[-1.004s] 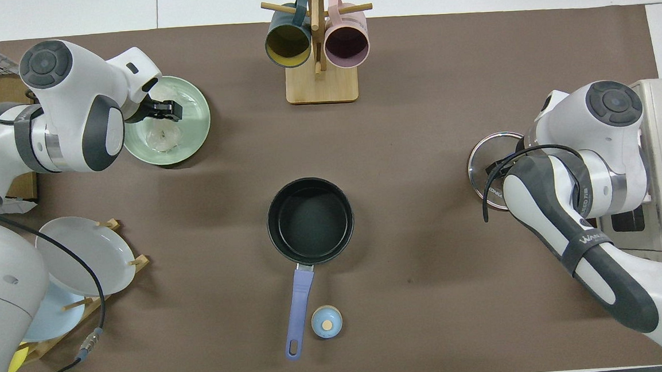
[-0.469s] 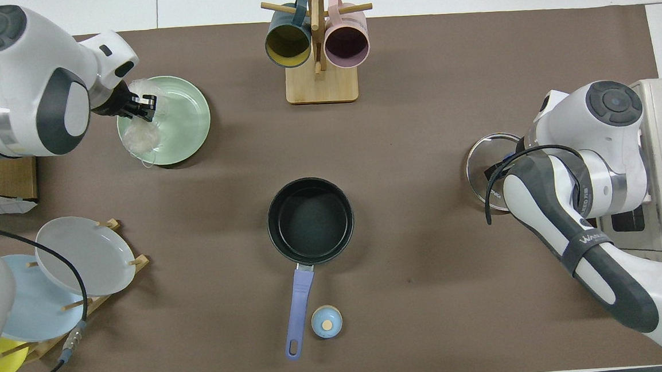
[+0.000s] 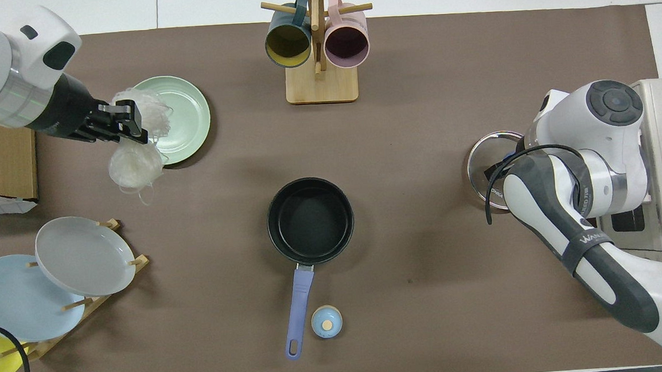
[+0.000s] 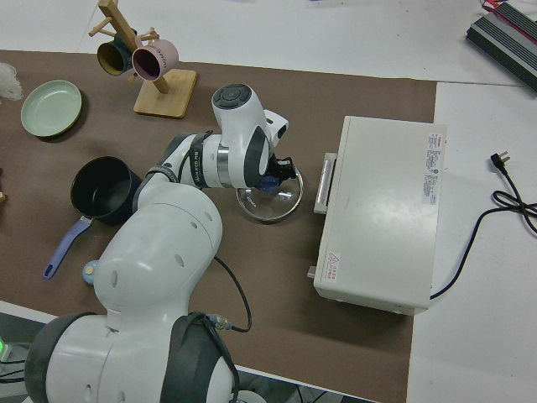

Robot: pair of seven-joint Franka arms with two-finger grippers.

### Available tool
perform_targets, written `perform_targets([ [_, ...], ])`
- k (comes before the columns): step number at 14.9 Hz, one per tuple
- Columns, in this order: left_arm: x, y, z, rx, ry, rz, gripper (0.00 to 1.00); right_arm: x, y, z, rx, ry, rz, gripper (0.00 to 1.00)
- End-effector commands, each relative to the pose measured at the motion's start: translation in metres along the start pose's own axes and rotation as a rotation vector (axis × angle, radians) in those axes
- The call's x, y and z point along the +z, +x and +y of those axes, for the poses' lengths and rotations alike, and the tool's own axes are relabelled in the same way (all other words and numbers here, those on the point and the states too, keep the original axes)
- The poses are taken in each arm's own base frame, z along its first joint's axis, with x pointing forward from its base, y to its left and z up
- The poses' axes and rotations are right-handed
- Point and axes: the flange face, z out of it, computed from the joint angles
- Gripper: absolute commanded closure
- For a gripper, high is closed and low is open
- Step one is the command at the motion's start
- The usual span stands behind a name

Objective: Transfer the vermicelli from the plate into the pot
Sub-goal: 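Move the vermicelli over the black pot with the left gripper and release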

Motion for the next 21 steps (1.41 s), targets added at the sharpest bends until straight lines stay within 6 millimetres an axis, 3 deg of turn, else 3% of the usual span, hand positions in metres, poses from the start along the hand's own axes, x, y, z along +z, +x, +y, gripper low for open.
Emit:
perform_targets([
  [1, 0.024, -0.056, 0.072, -0.051, 0.006, -0.083, 1.0, -0.017, 0.005, 0.0, -0.019, 0.013, 0.004, 0.49],
  [3, 0.056, -0.091, 0.117, -0.063, 0.009, -0.087, 1.0, -0.031, 0.014, -0.011, -0.038, 0.011, 0.004, 0.49],
  [5, 0.098, -0.124, 0.147, -0.067, 0.001, -0.059, 1.0, -0.045, 0.019, -0.017, -0.047, 0.009, 0.006, 0.49],
  [8, 0.161, -0.148, 0.177, -0.058, 0.021, -0.069, 1.0, -0.072, 0.028, -0.024, -0.059, 0.009, 0.001, 0.49],
  [10, 0.198, -0.148, 0.182, -0.063, 0.018, -0.046, 1.0, -0.095, 0.034, -0.032, -0.071, 0.015, -0.01, 0.49],
  [12, 0.222, -0.138, 0.179, -0.073, 0.016, -0.03, 1.0, -0.116, 0.038, -0.042, -0.064, 0.021, -0.02, 0.49],
  [18, 0.273, -0.107, 0.173, -0.089, 0.004, 0.016, 1.0, -0.161, 0.048, -0.093, -0.002, 0.025, -0.036, 0.49],
  [21, 0.276, -0.103, 0.168, -0.056, 0.005, 0.017, 1.0, -0.179, 0.052, -0.131, 0.076, 0.018, -0.024, 0.49],
])
